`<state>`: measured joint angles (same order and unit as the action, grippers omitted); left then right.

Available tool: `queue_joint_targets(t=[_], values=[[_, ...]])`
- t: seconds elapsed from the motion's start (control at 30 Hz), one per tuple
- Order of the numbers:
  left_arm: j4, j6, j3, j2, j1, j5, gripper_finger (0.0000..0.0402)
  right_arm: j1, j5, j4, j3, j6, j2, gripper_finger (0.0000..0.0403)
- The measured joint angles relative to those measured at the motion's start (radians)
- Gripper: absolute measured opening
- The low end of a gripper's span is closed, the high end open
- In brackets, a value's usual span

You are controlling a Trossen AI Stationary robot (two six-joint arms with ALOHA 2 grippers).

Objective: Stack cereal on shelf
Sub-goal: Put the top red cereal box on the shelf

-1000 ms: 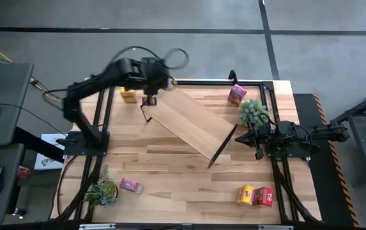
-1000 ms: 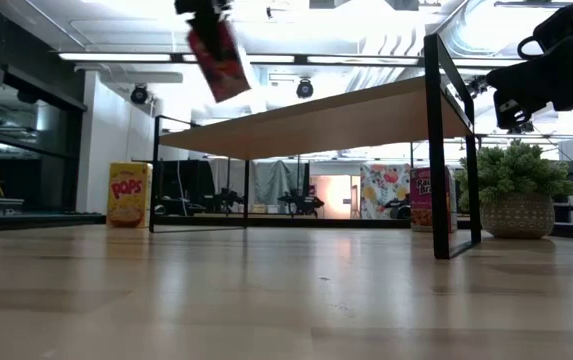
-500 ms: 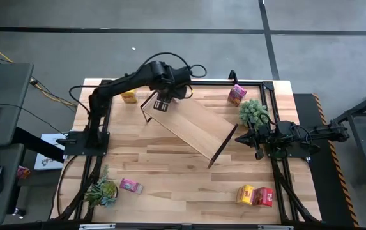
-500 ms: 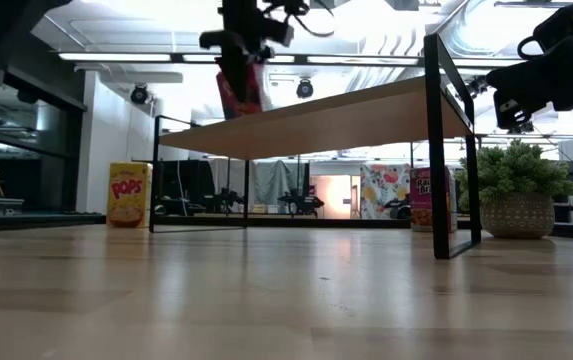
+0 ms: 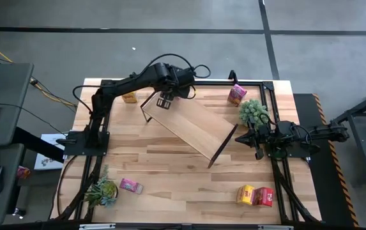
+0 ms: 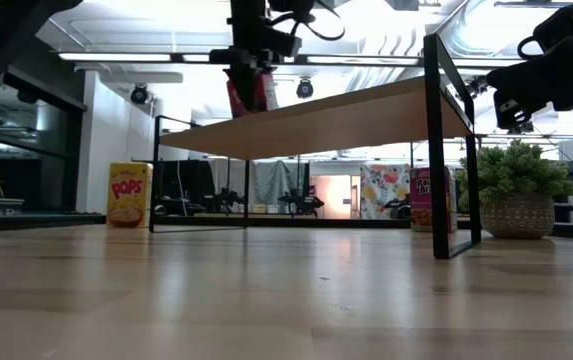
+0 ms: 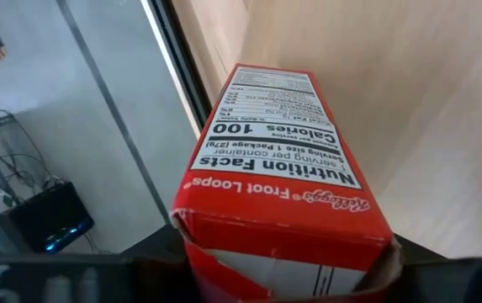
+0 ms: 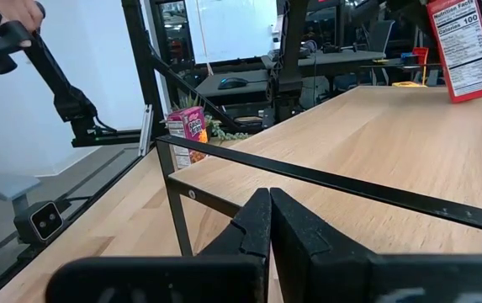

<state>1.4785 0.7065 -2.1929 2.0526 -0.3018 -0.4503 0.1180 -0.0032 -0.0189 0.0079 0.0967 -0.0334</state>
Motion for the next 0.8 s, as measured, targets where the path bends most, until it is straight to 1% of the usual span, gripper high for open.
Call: queue_joint_targets(t=[0.27,0.4,0.6,0.8], values=[[-0.019,-0.025,0.0,0.002,0.03,-0.004,0.02,0.0,0.0,0.0,0.0,0.0,0.0,0.0],[-0.003,-0.019,0.001,-0.003,0.043,0.0,0.0212,0.0,0.0,0.0,0.0,0.0,0.0,0.0],[0.017,0.02,0.001,-0.011,0.039,-0.004,0.0197,0.0,0.0,0.0,0.0,0.0,0.0,0.0],[0.006,0.048,0.001,-0.01,0.016,-0.005,0.0159,0.0,0.0,0.0,0.0,0.0,0.0,0.0]])
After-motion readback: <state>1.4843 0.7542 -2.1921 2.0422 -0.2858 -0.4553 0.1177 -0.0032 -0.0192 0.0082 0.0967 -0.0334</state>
